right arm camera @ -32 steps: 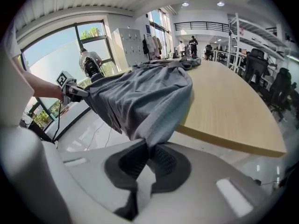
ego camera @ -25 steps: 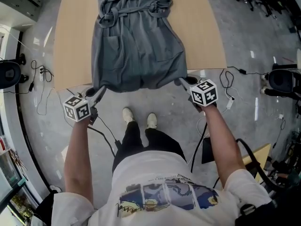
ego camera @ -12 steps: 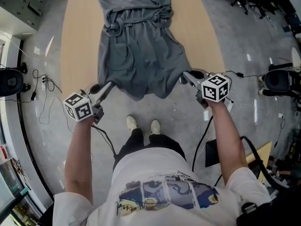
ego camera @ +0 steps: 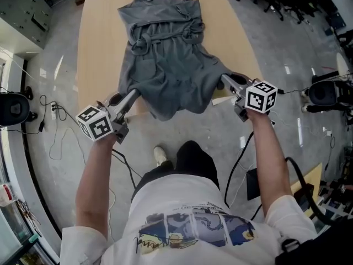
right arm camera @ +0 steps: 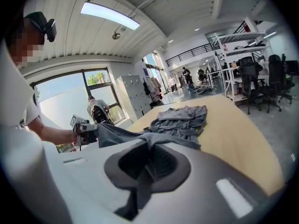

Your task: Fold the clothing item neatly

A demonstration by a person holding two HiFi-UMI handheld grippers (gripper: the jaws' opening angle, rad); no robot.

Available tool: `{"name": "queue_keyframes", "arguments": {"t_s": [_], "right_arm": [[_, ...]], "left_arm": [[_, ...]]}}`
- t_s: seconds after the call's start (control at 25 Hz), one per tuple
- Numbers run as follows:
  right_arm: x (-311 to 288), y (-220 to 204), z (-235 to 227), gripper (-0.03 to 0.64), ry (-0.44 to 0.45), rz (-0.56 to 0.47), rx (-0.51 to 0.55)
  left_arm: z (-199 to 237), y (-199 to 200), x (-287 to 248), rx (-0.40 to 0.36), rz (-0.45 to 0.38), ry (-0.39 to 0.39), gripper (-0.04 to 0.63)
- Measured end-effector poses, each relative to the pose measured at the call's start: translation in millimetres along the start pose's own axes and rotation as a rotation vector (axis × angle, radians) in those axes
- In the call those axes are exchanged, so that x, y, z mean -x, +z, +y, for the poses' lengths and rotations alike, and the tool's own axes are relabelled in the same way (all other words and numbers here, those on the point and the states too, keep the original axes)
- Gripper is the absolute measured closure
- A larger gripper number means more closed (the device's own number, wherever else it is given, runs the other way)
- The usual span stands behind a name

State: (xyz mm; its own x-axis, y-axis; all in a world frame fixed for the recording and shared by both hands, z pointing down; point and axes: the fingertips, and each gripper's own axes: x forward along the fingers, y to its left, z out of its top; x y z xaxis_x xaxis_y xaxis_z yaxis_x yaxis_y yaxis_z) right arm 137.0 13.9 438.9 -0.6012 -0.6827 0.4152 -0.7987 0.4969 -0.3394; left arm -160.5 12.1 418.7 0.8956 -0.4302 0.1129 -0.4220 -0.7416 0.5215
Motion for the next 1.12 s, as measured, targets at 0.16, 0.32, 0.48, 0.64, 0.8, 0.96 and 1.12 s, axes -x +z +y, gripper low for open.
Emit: {"name": "queue_keyframes", "arguments": {"t_s": [0.16,0.32,0.48,0.64,0.8,0.96,1.12], "right_arm": [[-8.0,19.1,-1.2,0.610,-0.004,-0.021,0.023],[-15.8,42.2,-12.3,0.609,0.003,-0.049,0.035],[-31.4,66.4,-30.2,0.611,0.025,-0.075,0.026],[-49.5,96.5,-53.2,0.611,0.062,-0.083,0.036],[-67.1,127.9,-78.4,0.609,0.081,-0.086,0.063],[-89.7,146.4,-101.2,0.610,0.098,-0.075,0.073],[-110.2,163.8,-123.8,0.611,0.115,-0.073,0.069]], "left_arm": [[5.6,20.9,-5.9,-0.037,-0.017,0.001,0.575],[13.5,43.9,-18.4,-0.053,-0.039,-0.011,0.575],[27.0,69.0,-29.0,-0.029,-0.073,0.024,0.575],[43.2,93.8,-44.1,-0.025,-0.096,0.063,0.575],[62.3,115.1,-62.9,-0.035,-0.099,0.098,0.575],[83.0,127.4,-76.2,-0.031,-0.108,0.136,0.575],[103.5,144.1,-90.6,-0.035,-0.115,0.165,0.575]]}}
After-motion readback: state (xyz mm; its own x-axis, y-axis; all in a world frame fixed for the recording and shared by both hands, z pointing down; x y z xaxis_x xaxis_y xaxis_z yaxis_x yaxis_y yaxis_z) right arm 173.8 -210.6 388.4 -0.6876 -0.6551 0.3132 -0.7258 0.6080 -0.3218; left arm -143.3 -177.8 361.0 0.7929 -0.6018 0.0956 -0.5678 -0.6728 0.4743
